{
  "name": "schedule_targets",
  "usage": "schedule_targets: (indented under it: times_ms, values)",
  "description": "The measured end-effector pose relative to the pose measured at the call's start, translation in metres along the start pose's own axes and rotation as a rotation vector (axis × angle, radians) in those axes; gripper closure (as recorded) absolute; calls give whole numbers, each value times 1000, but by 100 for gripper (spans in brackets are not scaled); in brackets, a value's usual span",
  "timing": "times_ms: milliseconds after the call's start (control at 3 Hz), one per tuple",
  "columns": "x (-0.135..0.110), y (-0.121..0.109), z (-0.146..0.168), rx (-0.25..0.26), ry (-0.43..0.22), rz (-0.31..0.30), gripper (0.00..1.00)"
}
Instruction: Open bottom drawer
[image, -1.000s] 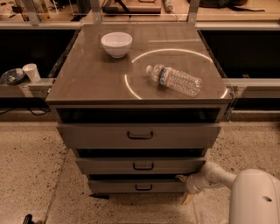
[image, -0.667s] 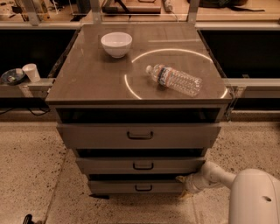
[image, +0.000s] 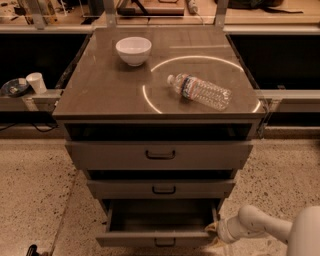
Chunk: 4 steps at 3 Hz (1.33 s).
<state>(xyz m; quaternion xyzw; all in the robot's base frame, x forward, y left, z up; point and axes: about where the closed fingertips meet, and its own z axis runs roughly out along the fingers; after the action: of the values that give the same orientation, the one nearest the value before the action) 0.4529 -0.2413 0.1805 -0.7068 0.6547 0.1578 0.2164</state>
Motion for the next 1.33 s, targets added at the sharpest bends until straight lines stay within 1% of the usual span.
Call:
schedule_targets:
  times_ms: [333,667,1000,1333]
  values:
    - [6,48,-13,13,-3,32,49]
    - [3,89,-24,6,0,43,48]
    - [-10,105,-43,53,-46,42,29]
    - [-35,97,-83,153,-159,14,5]
